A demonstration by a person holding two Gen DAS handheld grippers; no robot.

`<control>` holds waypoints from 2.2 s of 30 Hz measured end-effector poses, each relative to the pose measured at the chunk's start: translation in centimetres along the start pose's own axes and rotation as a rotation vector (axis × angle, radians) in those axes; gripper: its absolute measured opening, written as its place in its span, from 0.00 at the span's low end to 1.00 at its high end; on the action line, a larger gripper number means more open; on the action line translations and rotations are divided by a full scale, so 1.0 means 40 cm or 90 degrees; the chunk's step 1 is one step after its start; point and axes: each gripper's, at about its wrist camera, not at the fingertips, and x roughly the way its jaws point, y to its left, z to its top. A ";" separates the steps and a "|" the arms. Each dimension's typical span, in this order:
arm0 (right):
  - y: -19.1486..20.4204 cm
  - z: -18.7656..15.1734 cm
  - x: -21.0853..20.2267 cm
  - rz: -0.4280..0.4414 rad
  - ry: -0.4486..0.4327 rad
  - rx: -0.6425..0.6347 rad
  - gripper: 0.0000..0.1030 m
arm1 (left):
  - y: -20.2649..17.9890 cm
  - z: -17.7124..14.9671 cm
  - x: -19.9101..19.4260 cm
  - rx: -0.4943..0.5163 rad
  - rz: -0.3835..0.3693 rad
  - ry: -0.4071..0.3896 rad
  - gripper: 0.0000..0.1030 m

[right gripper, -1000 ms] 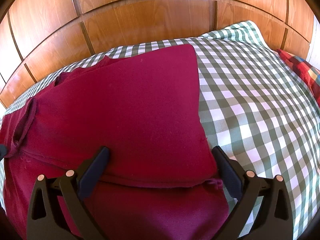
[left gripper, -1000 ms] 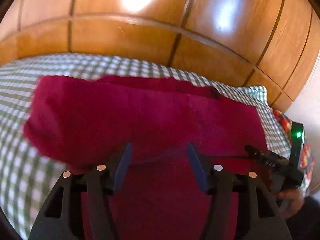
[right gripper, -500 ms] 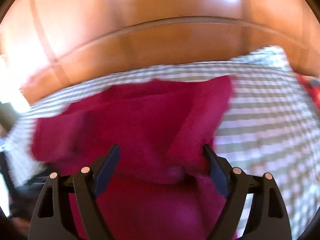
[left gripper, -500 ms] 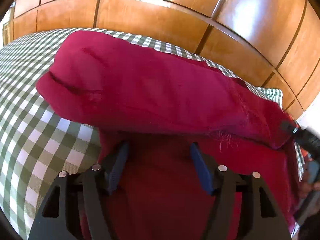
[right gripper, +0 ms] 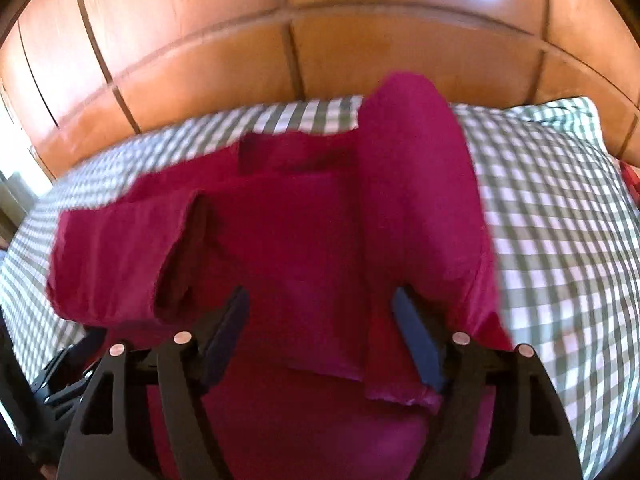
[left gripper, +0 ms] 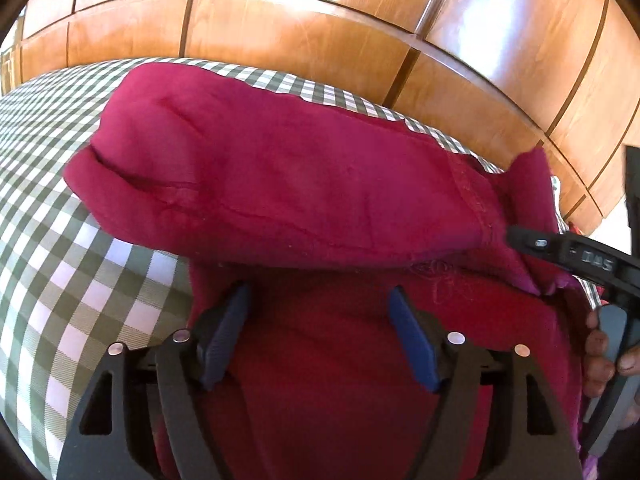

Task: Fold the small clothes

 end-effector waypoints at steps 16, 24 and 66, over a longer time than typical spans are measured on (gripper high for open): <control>-0.268 -0.054 -0.138 -0.027 -0.075 0.218 0.80 | -0.006 -0.001 0.000 0.001 0.001 -0.001 0.70; 0.110 0.031 0.013 0.202 0.044 0.051 0.53 | -0.007 -0.001 0.000 -0.001 -0.001 -0.001 0.70; -0.321 -0.005 -0.041 -0.009 0.014 0.169 0.05 | -0.008 0.003 -0.035 -0.013 -0.011 0.012 0.73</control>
